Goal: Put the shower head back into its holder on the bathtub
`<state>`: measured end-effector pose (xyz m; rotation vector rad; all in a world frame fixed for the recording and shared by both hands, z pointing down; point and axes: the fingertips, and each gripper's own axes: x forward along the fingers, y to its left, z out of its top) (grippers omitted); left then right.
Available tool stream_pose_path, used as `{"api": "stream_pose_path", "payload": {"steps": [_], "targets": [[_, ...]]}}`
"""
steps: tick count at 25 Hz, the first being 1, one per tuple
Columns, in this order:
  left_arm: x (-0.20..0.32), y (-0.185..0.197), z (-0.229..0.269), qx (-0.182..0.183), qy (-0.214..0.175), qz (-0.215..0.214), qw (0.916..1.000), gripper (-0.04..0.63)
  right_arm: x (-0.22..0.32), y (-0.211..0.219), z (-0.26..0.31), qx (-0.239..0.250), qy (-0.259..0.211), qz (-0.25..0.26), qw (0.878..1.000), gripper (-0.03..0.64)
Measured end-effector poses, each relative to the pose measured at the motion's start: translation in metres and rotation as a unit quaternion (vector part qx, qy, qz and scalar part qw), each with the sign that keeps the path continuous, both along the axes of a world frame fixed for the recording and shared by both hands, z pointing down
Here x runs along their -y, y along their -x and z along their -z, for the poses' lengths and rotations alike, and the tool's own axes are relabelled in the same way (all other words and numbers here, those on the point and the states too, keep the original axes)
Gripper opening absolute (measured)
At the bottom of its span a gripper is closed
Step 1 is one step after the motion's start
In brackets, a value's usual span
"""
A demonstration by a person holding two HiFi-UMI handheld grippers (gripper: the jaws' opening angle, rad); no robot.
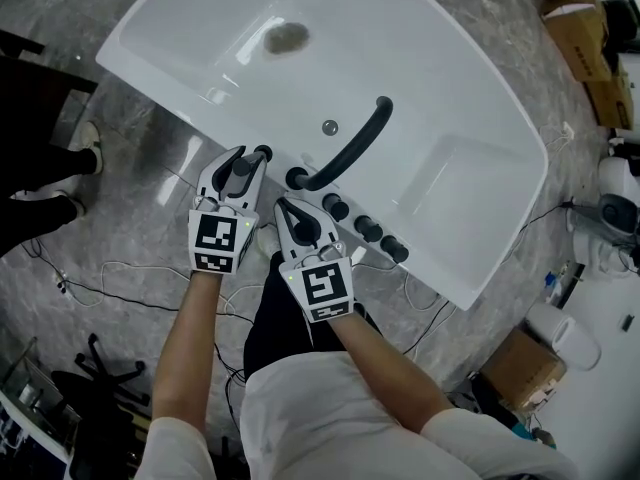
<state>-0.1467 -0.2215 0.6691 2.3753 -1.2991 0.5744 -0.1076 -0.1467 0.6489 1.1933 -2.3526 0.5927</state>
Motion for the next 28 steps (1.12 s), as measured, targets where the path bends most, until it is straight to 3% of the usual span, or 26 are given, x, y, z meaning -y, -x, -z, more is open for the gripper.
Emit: {"api": "stream_pose_path", "payload": {"steps": [28], "targets": [[0.004, -0.01, -0.026, 0.02, 0.028, -0.023, 0.9991, 0.143, 0.012, -0.003, -0.005, 0.002, 0.006, -0.006, 1.0, 0.018]]}}
